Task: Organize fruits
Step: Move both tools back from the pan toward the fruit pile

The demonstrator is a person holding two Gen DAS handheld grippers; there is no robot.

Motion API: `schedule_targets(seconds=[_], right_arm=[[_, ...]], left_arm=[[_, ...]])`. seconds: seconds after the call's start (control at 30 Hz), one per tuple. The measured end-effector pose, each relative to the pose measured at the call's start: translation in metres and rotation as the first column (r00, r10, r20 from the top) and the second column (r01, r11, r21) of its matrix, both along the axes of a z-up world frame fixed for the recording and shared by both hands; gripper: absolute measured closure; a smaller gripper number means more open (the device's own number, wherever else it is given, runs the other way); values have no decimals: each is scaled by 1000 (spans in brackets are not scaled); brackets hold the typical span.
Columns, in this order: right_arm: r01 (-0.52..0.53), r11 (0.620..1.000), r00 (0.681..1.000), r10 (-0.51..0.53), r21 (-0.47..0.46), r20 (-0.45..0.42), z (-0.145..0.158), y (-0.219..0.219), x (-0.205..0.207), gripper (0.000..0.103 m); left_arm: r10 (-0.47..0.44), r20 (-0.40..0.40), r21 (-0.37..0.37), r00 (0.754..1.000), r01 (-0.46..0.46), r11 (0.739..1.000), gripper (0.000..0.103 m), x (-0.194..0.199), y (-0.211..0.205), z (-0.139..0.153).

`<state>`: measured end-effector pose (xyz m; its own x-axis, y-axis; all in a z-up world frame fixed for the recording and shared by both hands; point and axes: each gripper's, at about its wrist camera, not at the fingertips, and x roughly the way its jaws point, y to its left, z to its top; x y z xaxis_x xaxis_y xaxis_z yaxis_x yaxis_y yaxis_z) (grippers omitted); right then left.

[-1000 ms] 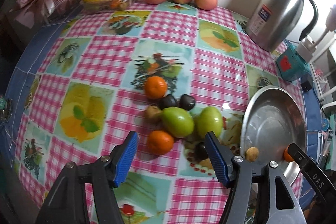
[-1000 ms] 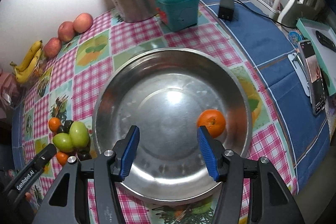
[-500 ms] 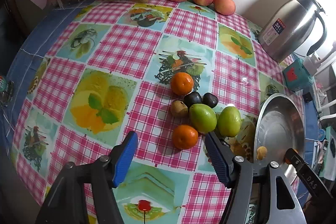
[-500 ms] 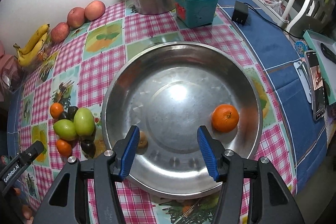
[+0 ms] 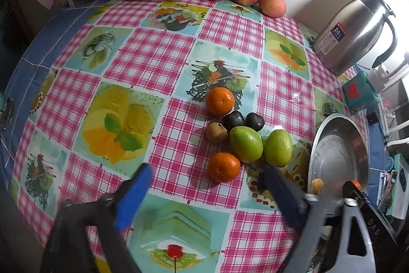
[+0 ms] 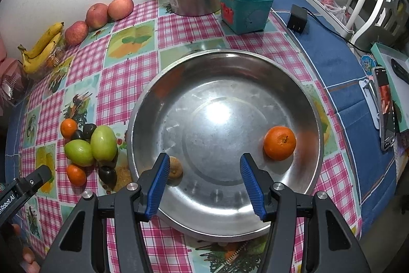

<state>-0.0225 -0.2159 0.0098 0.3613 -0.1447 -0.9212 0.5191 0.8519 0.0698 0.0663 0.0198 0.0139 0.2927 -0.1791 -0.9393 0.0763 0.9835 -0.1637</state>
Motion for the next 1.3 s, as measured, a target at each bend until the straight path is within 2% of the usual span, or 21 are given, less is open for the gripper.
schedule_targets(seconds=[0.07, 0.17, 0.27, 0.4, 0.77, 0.87, 0.97, 1.3], right_arm=[[6, 1000, 1000, -6, 3, 13, 0, 0, -1, 36], [10, 1000, 1000, -10, 9, 29, 1, 2, -1, 34], [11, 1000, 999, -12, 8, 43, 0, 4, 0, 19], [-6, 1000, 998, 6, 9, 66, 0, 10, 3, 14], [-38, 999, 994, 35, 29, 99, 1, 21, 9, 14], [-64, 996, 992, 57, 61, 109, -1, 27, 12, 14], [-101, 991, 986, 88, 89, 140, 2, 37, 16, 14], [-169, 975, 971, 140, 141, 194, 5, 66, 28, 14]], left_arm=[[-9, 5, 10, 1000, 9, 1000, 0, 0, -1, 0], [-28, 21, 27, 999, 27, 999, 0, 1, -3, 1], [-44, 43, 47, 998, 42, 998, 0, 2, -4, 4], [-60, 67, 36, 996, 58, 998, 0, 2, -4, 7], [-51, 82, -3, 995, 51, 999, 0, 15, 9, 9], [-17, 105, -24, 994, 20, 1000, 0, 19, 20, 13], [7, 142, -6, 990, -6, 1000, 0, 22, 30, 18], [93, 178, -31, 980, -89, 996, 0, 31, 61, 20]])
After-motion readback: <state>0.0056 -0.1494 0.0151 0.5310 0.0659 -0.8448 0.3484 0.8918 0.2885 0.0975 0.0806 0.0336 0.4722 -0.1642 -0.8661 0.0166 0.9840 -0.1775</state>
